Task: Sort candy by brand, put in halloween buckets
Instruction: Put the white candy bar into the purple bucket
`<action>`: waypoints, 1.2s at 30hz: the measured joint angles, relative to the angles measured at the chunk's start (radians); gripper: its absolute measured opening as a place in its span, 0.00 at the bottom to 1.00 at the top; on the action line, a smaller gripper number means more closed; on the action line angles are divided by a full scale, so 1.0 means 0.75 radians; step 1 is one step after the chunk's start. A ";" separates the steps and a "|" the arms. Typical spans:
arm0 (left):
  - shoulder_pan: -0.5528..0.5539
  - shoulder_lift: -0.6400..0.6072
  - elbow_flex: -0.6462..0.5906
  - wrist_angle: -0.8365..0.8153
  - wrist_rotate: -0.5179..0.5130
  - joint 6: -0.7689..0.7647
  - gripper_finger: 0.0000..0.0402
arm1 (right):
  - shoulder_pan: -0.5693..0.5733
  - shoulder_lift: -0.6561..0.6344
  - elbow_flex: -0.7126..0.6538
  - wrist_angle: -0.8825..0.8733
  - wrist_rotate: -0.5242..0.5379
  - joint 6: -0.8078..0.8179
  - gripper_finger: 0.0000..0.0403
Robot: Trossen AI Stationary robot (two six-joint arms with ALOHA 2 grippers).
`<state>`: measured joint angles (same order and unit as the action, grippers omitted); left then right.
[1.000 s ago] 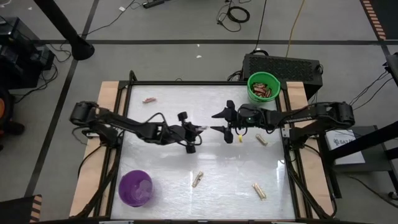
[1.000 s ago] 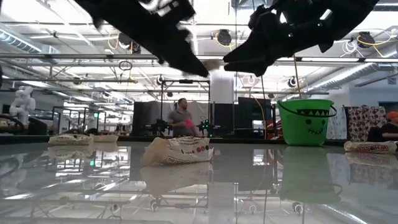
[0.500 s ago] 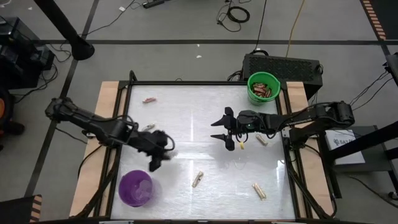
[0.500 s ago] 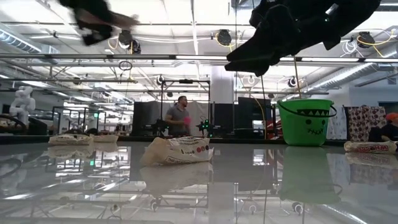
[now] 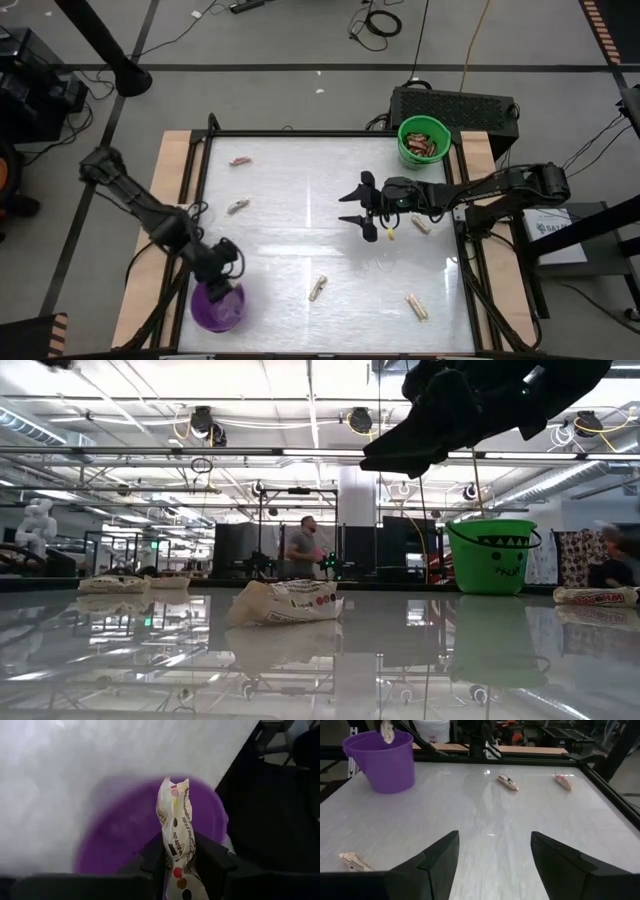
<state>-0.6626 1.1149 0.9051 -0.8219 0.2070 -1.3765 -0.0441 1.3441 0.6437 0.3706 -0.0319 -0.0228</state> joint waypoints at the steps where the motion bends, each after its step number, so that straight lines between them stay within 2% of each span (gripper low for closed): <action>1: -0.029 0.000 0.000 0.007 -0.001 -0.065 0.22 | 0.000 0.000 0.000 0.000 0.000 -0.009 0.59; 6: -0.117 -0.001 0.000 0.010 -0.015 -0.246 0.22 | -0.001 0.000 0.000 0.006 0.000 -0.031 0.59; 11: -0.141 -0.001 0.000 0.008 -0.117 -0.241 0.22 | -0.003 0.000 0.000 0.007 0.007 -0.045 0.59; 22: -0.177 0.010 0.000 -0.040 -0.133 -0.228 0.22 | -0.004 0.000 0.000 0.009 0.007 -0.123 0.59; 32: -0.183 0.012 0.000 -0.047 -0.137 -0.250 0.39 | -0.004 0.000 0.000 -0.013 0.007 -0.129 0.59; 36: -0.180 0.012 0.000 -0.029 -0.125 -0.276 0.42 | -0.004 0.000 0.000 -0.013 0.007 -0.126 0.59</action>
<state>-0.7977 1.1236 0.9052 -0.8439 0.1129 -1.5838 -0.0467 1.3441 0.6437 0.3607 -0.0265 -0.1174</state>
